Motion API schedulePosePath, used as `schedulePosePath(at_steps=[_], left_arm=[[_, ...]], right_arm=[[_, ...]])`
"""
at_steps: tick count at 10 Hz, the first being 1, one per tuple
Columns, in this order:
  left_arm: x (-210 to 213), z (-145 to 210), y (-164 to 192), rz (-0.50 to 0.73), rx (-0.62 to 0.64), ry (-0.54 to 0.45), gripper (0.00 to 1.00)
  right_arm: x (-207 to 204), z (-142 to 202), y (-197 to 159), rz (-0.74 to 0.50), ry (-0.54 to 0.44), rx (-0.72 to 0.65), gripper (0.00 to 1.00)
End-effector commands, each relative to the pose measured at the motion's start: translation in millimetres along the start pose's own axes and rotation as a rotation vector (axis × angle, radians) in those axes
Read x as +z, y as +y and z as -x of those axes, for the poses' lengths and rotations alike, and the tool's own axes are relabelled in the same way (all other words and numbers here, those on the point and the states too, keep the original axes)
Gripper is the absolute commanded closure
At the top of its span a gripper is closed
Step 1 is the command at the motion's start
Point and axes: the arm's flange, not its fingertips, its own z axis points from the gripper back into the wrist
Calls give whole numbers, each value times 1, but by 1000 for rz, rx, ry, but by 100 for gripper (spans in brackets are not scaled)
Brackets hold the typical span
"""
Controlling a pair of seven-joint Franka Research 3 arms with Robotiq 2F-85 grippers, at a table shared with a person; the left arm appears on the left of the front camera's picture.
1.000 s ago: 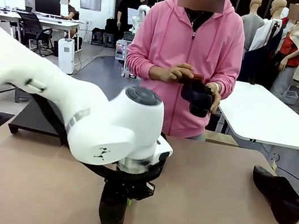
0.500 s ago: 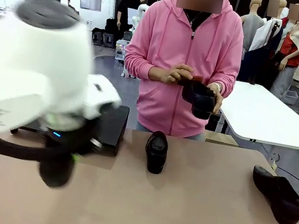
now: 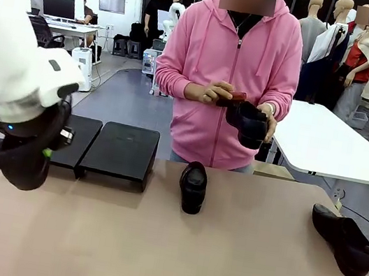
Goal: Organize the shoes by placing them on the stand.
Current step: Place the Shoe from the middle of the table onto the Shoes Stand.
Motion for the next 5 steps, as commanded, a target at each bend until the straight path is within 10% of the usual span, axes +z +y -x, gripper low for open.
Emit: schedulePosePath(at_steps=[1, 3, 5], left_arm=[[5, 2, -7, 14, -4, 3, 100], [0, 5, -9, 7, -14, 7, 100], [-26, -88, -43, 104, -358, -74, 100]], right_arm=[[3, 0, 3, -27, 4, 11, 0], [3, 0, 3, -27, 4, 11, 0], [3, 0, 3, -27, 4, 11, 0]])
